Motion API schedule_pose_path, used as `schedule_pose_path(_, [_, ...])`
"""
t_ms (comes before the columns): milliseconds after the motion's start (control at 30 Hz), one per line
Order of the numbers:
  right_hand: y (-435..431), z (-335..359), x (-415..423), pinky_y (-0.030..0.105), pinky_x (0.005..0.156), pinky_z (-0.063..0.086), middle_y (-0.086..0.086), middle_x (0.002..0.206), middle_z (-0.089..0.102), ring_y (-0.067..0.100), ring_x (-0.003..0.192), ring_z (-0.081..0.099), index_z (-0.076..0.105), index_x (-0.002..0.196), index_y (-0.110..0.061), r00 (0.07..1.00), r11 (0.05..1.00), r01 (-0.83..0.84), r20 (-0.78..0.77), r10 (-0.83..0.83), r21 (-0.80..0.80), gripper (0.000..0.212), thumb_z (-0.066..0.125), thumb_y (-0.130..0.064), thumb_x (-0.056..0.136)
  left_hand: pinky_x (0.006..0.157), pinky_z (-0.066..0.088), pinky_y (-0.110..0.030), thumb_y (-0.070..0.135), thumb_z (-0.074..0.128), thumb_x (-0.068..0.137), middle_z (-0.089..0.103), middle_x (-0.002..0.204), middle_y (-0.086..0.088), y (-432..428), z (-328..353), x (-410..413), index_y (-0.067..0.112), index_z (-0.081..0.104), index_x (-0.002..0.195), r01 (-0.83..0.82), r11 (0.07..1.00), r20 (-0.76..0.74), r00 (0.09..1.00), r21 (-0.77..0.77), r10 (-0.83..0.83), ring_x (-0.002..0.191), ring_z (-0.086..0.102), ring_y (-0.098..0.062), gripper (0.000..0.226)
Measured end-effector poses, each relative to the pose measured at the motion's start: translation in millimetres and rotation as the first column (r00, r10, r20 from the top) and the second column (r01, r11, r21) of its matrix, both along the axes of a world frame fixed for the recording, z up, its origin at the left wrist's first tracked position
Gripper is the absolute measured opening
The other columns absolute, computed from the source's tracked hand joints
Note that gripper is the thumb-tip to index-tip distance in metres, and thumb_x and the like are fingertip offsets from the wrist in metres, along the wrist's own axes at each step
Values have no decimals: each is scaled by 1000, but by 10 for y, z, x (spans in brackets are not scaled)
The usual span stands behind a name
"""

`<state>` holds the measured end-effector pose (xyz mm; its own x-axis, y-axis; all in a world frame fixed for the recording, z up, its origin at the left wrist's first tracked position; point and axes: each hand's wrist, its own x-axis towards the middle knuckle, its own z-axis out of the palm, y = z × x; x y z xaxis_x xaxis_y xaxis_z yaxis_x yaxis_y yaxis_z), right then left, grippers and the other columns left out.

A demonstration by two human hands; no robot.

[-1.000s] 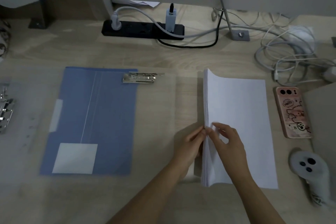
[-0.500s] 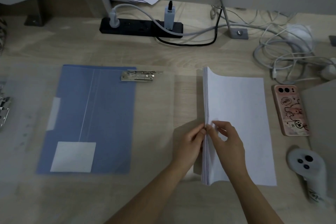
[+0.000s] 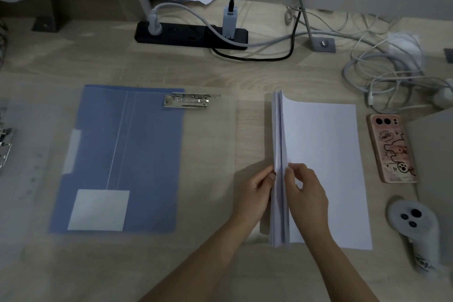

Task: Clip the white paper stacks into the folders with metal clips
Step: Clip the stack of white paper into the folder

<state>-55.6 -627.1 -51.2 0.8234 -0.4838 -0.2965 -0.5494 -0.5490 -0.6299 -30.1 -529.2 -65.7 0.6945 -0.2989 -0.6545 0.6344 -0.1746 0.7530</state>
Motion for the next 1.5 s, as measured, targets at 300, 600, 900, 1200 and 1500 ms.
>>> schedule_pose_path(300, [-34, -8, -7, 9, 63, 35, 4, 87, 61, 12, 73, 52, 59, 88, -9, 999, 999, 34, 39, -34, 9, 22, 40, -17, 96, 101, 33, -12, 19, 43, 96, 45, 130, 12, -70, 156, 38, 21, 43, 135, -21, 986, 267, 963, 167, -25, 117, 42, 4, 39])
schedule_pose_path(600, [-56, -53, -59, 11, 82, 33, -3, 113, 60, 6, 98, 51, 63, 113, -12, 997, 995, 66, 30, -68, 74, 29, 39, -16, 97, 72, 40, -17, 26, 30, 99, 57, 110, 1, -233, 199, 103, 19, 40, 130, 121, 972, -4, 992, 201, -123, 93, 54, -10, 33])
schedule_pose_path(900, [-509, 127, -47, 42, 95, 46, 5, 127, 53, 21, 113, 52, 47, 132, -15, 954, 950, 285, 52, -294, 126, 39, 47, -18, 93, 86, 44, -24, 14, 33, 97, 58, 127, -2, -20, 366, 210, 16, 46, 128, 96, 982, 120, 986, 163, -116, 105, 55, -16, 33])
schedule_pose_path(1200, [-144, 315, 102, 40, 85, 46, 13, 112, 63, 30, 102, 58, 60, 110, -15, 952, 853, 300, -75, -297, 428, 24, 40, -18, 96, 113, 30, -41, 18, 40, 97, 44, 141, 0, 1025, 494, 365, 12, 35, 141, -131, 982, 121, 986, 138, 114, 132, 41, -20, 44])
schedule_pose_path(1500, [973, 192, 245, 30, 63, 38, 10, 82, 57, 21, 73, 51, 58, 102, -15, 986, 855, 163, -63, -152, 493, 17, 42, -13, 94, 116, 23, -36, 25, 38, 98, 35, 149, -1, 2067, 313, 144, 14, 29, 144, -290, 921, 85, 957, 258, 278, 138, 33, -19, 48])
